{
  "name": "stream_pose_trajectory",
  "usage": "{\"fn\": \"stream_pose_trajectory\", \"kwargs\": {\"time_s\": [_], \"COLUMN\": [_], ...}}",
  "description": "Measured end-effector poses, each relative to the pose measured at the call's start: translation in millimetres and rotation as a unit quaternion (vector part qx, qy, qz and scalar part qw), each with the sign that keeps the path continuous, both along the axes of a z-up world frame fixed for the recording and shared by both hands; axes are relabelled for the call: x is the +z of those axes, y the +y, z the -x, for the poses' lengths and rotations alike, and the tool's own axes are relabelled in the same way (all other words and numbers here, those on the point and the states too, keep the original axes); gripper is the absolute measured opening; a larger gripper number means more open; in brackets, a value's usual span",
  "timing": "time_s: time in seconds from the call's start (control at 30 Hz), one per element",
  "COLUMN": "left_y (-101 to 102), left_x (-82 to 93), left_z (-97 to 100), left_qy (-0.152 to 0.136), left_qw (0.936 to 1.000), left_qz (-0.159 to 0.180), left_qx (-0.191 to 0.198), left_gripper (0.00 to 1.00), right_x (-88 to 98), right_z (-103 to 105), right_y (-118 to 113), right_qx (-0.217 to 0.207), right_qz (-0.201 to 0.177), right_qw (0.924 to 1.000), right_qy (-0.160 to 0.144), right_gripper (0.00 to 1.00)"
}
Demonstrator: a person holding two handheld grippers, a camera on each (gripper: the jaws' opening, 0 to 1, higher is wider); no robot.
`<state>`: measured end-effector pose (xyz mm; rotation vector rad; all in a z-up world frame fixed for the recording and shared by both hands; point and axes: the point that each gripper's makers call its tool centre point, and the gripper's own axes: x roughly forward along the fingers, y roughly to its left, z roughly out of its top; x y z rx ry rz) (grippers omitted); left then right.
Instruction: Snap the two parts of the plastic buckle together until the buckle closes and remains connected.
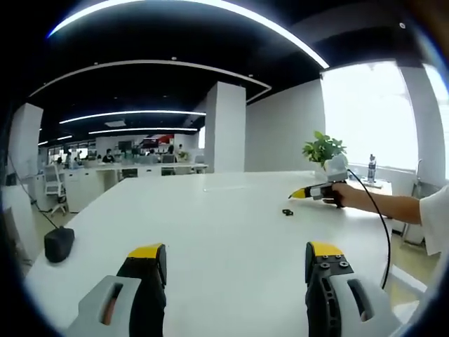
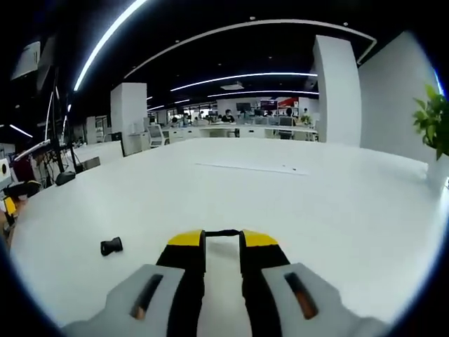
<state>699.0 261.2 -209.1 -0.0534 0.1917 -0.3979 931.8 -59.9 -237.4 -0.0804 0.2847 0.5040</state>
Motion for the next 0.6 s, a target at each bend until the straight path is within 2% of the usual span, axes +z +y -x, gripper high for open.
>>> {"fn": "stream_pose_trajectory", "kwargs": {"time_s": [0.3,0.6], "left_y": [-12,-15], "left_x": [-9.2,-1.3], "left_z": [-6.0,-19.2], "left_qy": [0.023,0.018], "left_qw": [0.9988,0.9984], "left_qz": [-0.031,-0.036], "left_qx": [-0.028,-0.038], "left_gripper": [0.83,0.83], "right_x": [-1.0,0.0], "right_z": [-1,1], "right_y": [-14,-17], "right_qx": [-0.031,-0.042], "right_qz": [0.000,0.004], "right_qw": [0.9995,0.9991], "right_qy": [0.003,0.001], "right_gripper": [0.19,0.19]}}
